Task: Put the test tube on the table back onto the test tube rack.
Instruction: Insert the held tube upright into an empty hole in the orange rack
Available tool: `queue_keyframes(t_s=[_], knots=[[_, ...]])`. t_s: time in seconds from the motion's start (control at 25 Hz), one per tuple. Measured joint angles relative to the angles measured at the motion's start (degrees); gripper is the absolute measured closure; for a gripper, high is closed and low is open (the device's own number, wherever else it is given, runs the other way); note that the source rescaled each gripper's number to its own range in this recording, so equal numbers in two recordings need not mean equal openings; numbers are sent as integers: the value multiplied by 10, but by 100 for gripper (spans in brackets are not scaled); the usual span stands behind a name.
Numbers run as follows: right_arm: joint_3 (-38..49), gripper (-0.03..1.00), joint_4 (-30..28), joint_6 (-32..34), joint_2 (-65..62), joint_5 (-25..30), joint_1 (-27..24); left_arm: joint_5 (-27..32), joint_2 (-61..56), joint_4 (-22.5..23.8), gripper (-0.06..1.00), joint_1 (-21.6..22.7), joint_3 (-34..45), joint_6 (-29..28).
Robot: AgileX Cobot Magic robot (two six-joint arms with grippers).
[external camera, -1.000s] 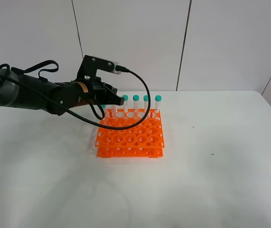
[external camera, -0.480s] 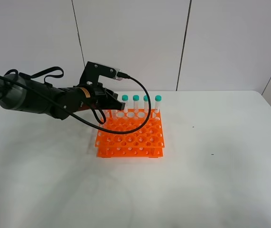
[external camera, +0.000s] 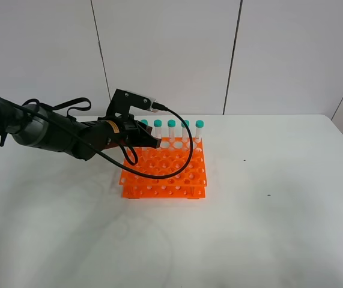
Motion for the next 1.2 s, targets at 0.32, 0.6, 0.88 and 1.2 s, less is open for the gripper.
queue_keyframes(t_s=[0.32, 0.6, 0.88, 1.2], knots=[[0, -3, 0, 0, 0, 0, 0, -6, 6, 0, 94, 0, 0, 0], [0, -3, 0, 0, 0, 0, 0, -2, 6, 0, 94, 0, 0, -18], [0, -3, 0, 0, 0, 0, 0, 21, 5, 0, 94, 0, 0, -25], [0, -3, 0, 0, 0, 0, 0, 24, 5, 0, 94, 0, 0, -25]])
